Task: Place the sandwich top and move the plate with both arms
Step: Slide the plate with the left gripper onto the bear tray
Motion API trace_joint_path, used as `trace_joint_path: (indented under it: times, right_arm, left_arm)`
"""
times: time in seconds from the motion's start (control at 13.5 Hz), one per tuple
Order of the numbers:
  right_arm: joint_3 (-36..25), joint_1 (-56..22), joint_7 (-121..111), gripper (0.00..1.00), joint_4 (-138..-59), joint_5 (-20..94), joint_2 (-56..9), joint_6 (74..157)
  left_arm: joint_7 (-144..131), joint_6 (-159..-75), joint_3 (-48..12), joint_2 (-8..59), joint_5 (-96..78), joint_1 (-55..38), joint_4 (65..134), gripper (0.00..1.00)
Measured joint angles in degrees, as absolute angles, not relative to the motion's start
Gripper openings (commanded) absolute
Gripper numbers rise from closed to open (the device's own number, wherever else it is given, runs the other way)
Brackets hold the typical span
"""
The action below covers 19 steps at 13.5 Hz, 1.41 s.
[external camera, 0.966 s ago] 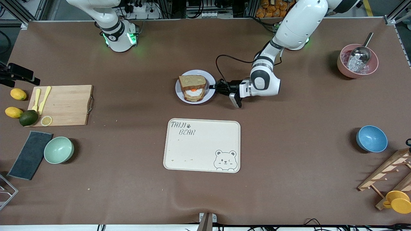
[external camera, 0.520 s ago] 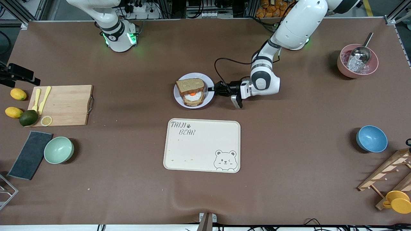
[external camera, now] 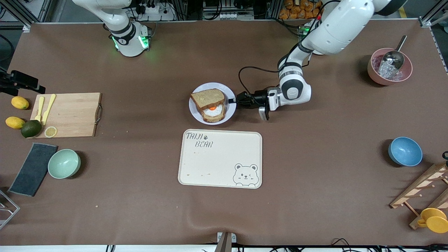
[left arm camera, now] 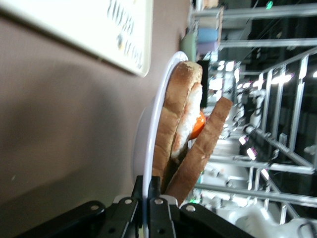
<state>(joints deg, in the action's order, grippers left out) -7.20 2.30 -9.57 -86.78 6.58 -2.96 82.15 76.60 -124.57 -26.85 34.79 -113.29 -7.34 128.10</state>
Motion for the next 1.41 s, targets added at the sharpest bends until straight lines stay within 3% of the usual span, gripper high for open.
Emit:
trace_joint_path:
  times: [0.82,1.41]
  right_arm:
    - [-7.22,2.31,-9.57,1.00,-86.79,6.58,-3.26,82.15]
    - [-7.24,2.32,-9.57,1.00,-86.80,6.58,-3.38,82.15]
  left_arm:
    - [76.88,-129.44,-28.12,32.16,-113.29,5.40,128.68,0.00]
    - [76.76,-131.87,-28.33,35.58,-117.33,6.46,122.13,0.00]
